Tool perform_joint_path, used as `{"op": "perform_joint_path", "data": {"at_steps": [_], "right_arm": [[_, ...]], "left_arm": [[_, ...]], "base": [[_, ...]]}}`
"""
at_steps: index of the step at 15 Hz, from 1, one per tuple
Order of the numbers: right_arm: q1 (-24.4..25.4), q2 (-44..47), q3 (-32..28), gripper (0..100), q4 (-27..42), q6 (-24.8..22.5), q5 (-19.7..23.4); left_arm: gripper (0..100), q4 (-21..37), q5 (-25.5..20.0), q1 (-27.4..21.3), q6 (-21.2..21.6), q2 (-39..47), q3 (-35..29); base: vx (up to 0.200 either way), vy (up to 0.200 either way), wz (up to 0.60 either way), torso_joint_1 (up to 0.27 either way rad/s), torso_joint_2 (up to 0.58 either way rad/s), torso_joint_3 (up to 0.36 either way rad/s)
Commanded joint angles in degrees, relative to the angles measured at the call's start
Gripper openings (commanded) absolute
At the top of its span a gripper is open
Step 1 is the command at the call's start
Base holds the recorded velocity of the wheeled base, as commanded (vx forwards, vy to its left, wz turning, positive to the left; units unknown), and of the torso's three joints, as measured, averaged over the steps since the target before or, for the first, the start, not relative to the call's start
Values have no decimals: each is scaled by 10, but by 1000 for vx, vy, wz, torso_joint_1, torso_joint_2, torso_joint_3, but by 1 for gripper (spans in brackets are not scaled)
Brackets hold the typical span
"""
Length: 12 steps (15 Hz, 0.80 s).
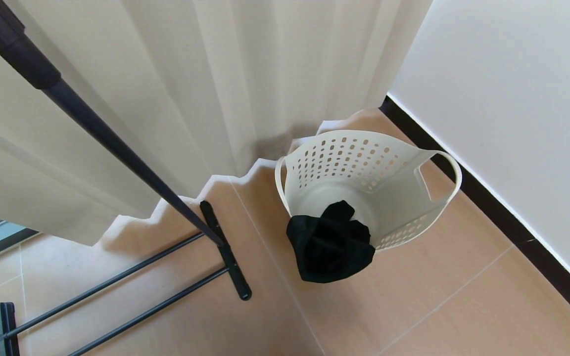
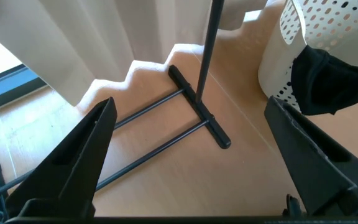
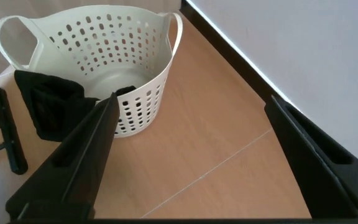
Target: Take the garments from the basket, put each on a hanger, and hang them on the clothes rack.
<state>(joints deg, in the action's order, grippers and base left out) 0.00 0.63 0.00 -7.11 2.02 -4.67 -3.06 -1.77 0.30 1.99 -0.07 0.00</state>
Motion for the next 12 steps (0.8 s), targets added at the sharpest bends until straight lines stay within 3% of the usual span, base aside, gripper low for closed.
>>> {"op": "perform_joint_path", "data": {"at_steps": [1, 10, 12], "right_arm": [[0, -1, 0, 100, -1, 3, -1], [0, 5, 0, 100, 10, -19, -3], [25, 53, 0, 100, 24, -83, 21]], "left_arm": [[100, 0, 0, 0, -1, 1, 0], [100, 0, 1, 0, -1, 1, 0], [100, 0, 1, 0, 0, 1, 0]], "base": [[0, 0, 0, 7, -2, -193], [0, 0, 0, 2, 2, -196], [0, 0, 0, 0, 5, -102]]}}
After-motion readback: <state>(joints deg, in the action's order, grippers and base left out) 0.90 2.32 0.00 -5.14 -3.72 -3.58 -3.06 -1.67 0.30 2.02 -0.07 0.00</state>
